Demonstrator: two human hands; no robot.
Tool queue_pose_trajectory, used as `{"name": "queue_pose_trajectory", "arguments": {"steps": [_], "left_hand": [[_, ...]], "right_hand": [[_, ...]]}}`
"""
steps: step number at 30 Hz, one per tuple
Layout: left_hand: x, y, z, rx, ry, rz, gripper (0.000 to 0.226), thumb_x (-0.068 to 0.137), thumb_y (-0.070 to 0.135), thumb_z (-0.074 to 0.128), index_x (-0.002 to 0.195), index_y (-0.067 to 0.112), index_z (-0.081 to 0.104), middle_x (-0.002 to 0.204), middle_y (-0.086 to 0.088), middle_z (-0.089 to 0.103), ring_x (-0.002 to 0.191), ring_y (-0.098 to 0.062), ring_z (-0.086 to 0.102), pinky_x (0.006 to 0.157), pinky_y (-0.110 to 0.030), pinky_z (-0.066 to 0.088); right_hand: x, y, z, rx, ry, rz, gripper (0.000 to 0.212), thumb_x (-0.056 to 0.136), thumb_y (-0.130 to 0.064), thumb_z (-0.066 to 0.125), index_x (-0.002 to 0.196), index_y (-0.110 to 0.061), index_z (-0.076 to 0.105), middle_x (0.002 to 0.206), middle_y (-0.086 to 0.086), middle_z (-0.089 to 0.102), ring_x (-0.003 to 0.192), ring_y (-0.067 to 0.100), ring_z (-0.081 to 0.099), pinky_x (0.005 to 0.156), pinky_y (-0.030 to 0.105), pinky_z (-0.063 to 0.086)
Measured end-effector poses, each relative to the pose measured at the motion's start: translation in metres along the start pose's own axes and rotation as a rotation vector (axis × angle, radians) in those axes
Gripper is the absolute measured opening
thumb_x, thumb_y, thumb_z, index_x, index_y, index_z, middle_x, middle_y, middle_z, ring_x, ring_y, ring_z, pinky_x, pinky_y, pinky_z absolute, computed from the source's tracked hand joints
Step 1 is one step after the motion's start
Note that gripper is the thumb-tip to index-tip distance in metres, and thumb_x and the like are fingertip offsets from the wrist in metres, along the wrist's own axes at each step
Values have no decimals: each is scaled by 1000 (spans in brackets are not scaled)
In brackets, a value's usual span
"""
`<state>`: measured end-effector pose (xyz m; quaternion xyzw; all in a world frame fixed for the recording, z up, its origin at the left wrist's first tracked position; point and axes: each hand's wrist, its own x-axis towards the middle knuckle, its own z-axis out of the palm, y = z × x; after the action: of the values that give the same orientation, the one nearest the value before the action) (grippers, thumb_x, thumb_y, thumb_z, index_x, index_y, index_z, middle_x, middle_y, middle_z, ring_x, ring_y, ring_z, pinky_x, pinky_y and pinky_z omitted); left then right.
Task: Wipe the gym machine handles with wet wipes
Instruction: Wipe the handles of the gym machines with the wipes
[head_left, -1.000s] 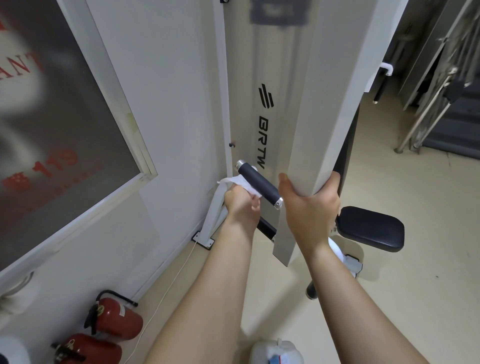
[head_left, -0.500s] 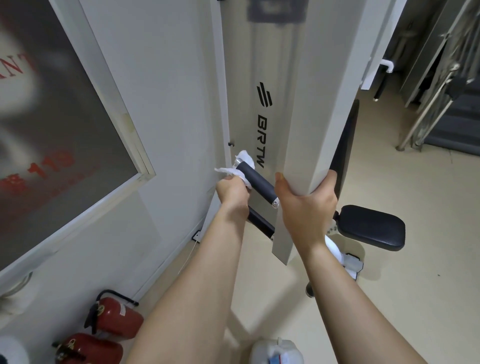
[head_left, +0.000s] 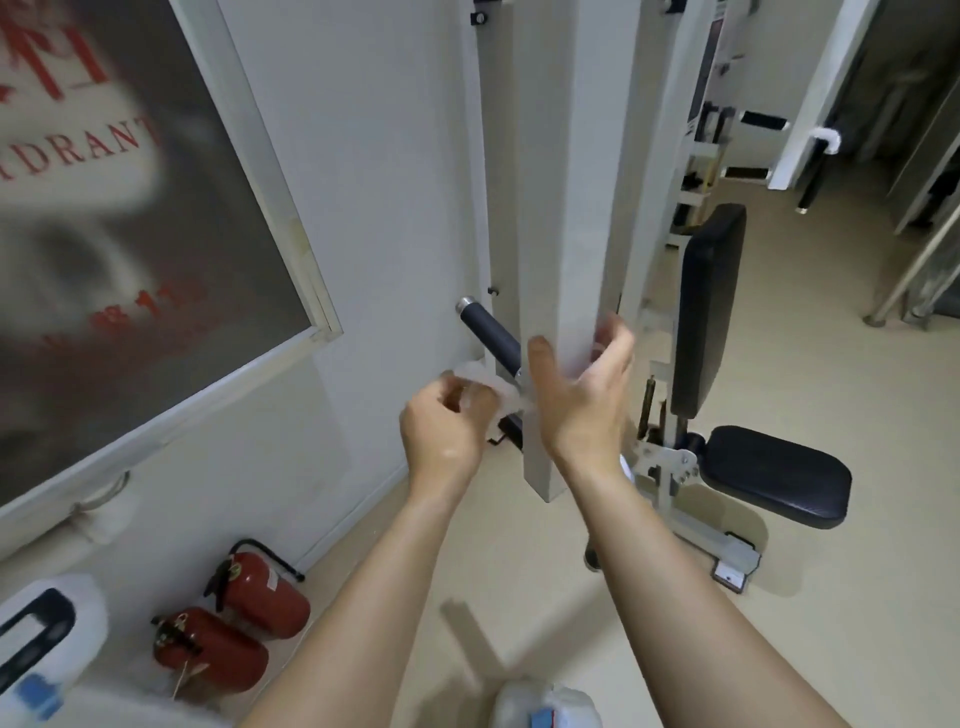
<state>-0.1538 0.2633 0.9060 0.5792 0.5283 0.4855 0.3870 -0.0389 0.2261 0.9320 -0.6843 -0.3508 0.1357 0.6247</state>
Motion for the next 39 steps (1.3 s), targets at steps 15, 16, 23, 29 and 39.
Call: {"name": "queue_pose_trajectory", "arguments": {"steps": [15, 16, 23, 29, 39], "left_hand": [[-135, 103, 222, -237, -326, -126, 16, 86, 18, 72, 75, 12, 61, 71, -8, 59, 65, -21, 58, 64, -37, 53], [-130, 101, 240, -239, -358, -152, 17, 87, 17, 72, 75, 13, 61, 71, -9, 60, 62, -20, 57, 60, -31, 51], [-72, 68, 395, -216, -464, -200, 19, 96, 25, 64, 81, 17, 72, 66, 9, 66, 59, -7, 57, 60, -22, 45], [17, 60, 527, -483, -599, -363, 43, 85, 40, 69, 102, 0, 72, 97, -17, 66, 90, -29, 59, 81, -41, 43], [128, 79, 691, -423, -814, -381, 13, 88, 18, 69, 85, 6, 65, 72, -4, 56, 61, -15, 53, 55, -23, 40]], "right_hand": [[82, 84, -302, 257, -517, 198, 20, 98, -12, 54, 93, -1, 71, 83, 16, 71, 76, 20, 66, 71, 40, 57], [101, 95, -311, 264, -501, 250, 22, 98, -11, 52, 97, 0, 71, 90, 19, 73, 80, 23, 68, 73, 44, 58], [252, 168, -334, 324, -392, 402, 22, 101, -17, 51, 91, -7, 69, 86, 11, 73, 83, 24, 73, 76, 40, 62], [408, 213, -313, 295, -338, 481, 19, 98, -17, 48, 87, -12, 63, 85, 12, 70, 76, 27, 69, 64, 35, 56], [632, 285, -313, 253, -154, 618, 28, 100, -21, 46, 101, -9, 71, 89, 9, 73, 76, 27, 70, 61, 32, 50]]}}
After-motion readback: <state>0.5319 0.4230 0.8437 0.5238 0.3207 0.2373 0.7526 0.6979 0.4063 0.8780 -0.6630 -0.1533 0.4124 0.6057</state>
